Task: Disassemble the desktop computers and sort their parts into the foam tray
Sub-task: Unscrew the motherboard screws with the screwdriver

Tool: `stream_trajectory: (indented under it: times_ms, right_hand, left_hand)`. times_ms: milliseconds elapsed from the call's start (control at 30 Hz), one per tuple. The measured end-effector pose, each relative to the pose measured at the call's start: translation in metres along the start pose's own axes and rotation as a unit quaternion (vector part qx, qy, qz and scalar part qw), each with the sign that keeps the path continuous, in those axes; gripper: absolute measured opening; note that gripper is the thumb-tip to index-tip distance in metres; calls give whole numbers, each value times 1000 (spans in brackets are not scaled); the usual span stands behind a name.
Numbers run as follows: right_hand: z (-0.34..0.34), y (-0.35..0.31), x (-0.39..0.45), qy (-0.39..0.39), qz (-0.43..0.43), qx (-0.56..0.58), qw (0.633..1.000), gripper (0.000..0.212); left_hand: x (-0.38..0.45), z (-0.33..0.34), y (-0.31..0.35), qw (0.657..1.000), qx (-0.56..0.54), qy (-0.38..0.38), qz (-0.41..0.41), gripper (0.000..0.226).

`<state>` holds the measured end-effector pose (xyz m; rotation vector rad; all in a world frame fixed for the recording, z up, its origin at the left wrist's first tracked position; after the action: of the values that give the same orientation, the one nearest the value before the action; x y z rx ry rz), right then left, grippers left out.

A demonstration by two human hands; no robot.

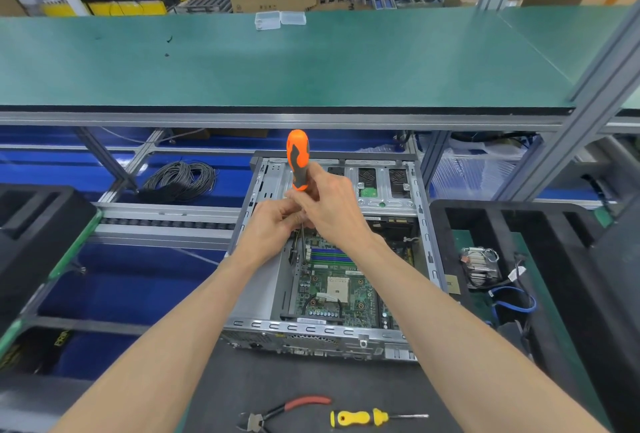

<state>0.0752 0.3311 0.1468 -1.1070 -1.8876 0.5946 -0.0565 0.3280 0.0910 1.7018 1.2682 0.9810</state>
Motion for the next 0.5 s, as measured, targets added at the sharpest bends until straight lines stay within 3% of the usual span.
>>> stream_trajectory:
  times_ms: [133,233,367,500]
  right_hand:
    - [-9,-15,5,57,-21,-20,998,35]
    - [-20,-28,12,98,-38,-24,994,46]
    - [-17,-37,20,42,-28,-72,996,36]
    - [-19,-38,29,-49,-5,29,998,25]
  left_hand:
    - [-8,6,8,996,70,41,39,23]
    - [-9,10,6,996,63,58,34,19]
    - [-8,7,-1,996,53,73,21,12]
    - [-7,3,-4,995,45,83,-14,15]
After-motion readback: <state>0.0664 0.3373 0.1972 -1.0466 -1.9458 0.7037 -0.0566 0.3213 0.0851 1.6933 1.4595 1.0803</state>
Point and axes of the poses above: each hand's wrist, its own x-axis towards the middle knuckle, its own z-axis out of the palm, y = z × x, the point moved 4 cm from there along x, towards the middle knuckle, and after that the axes turned 3 degrees about x, right-handed, at the moved point
